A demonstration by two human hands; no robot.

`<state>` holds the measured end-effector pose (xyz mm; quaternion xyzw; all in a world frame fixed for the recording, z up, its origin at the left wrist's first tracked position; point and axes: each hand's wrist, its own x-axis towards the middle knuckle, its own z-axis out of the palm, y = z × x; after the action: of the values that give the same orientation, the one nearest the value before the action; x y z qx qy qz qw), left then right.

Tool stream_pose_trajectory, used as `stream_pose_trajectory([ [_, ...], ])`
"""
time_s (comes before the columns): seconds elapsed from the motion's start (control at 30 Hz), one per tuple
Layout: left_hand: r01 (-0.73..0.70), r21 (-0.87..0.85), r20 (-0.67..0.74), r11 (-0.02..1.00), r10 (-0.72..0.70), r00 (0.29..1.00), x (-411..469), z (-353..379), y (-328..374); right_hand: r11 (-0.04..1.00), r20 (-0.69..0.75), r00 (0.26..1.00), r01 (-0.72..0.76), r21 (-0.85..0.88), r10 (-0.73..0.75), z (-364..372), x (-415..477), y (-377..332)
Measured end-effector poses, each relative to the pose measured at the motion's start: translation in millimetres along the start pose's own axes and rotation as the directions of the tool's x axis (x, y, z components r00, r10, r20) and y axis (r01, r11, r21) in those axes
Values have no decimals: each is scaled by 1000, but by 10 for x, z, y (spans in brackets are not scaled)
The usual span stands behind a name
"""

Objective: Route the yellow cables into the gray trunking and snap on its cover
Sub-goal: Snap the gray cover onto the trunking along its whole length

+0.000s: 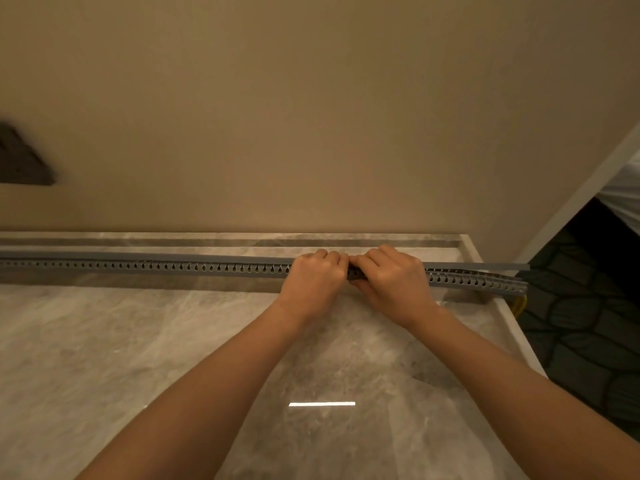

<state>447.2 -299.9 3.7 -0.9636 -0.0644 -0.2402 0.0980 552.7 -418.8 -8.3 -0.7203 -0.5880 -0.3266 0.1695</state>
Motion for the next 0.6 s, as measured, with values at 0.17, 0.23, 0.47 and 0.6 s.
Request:
stream_pose_trajectory([
  [0.17,-14,12,5,1000,14,1000,17,14,-5,997,38,999,-15,71,13,13,8,48],
  [0.23,-13,23,12,1000,13,1000,22,9,-3,995,48,999,-1,98,-4,4,-12,81],
  [0.47,-14,25,8,1000,14,1000,22,-3,-17,995,106,994,-26,97,16,-160,-183,381],
  [0.6,-13,21,13,1000,13,1000,13,-1,-6,995,115,993,-23,101,11,-212,-231,495],
])
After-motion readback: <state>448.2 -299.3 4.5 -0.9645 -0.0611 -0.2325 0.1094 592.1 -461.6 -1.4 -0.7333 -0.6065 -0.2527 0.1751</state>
